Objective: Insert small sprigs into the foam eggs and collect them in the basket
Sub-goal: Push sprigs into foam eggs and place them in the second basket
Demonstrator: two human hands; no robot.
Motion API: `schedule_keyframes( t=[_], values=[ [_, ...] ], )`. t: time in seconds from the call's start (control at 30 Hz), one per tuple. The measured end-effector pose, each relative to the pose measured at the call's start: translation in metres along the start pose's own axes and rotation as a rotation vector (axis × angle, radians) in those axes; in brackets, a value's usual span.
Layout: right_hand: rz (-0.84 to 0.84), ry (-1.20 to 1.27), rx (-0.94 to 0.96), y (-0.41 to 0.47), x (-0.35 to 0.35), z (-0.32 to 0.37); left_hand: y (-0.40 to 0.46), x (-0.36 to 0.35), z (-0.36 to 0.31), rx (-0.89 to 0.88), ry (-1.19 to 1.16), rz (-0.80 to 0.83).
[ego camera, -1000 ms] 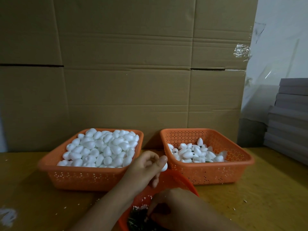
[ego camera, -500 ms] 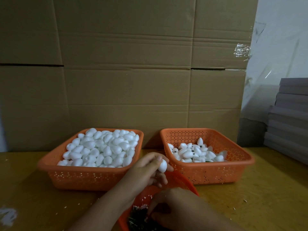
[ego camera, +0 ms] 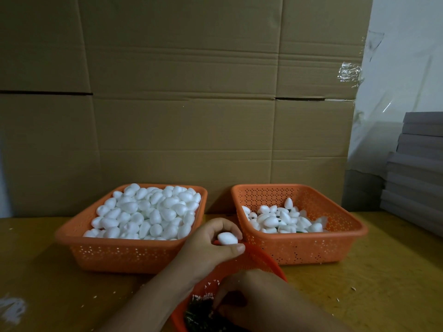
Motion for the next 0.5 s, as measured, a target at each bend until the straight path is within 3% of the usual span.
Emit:
schedule_keyframes(
  t=[0.1, 0.23, 0.5],
  values=[
    [0.112, 0.083, -0.091, -0.005, -0.003, -0.005, 0.000, -0.003, -0.003, -0.046, 0.081, 0.017],
    [0.089, 0.098, -0.071, -0.020, 0.007, 0.003, 0.001, -0.007, -0.006, -0.056, 0.135, 0.010],
    [0.077, 0.104, -0.065, -0.017, 0.008, 0.004, -0.002, -0.004, -0.002, 0.026, 0.002, 0.008]
  ],
)
Point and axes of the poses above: each hand's wrist, its own y-axis towards the middle knuckle, its own x-axis out of the back of the hand, z = x × y, the point moved 7 cm from there along y, towards the middle knuckle, and after that the axes turned 6 degrees about y, right-handed, at the moved point
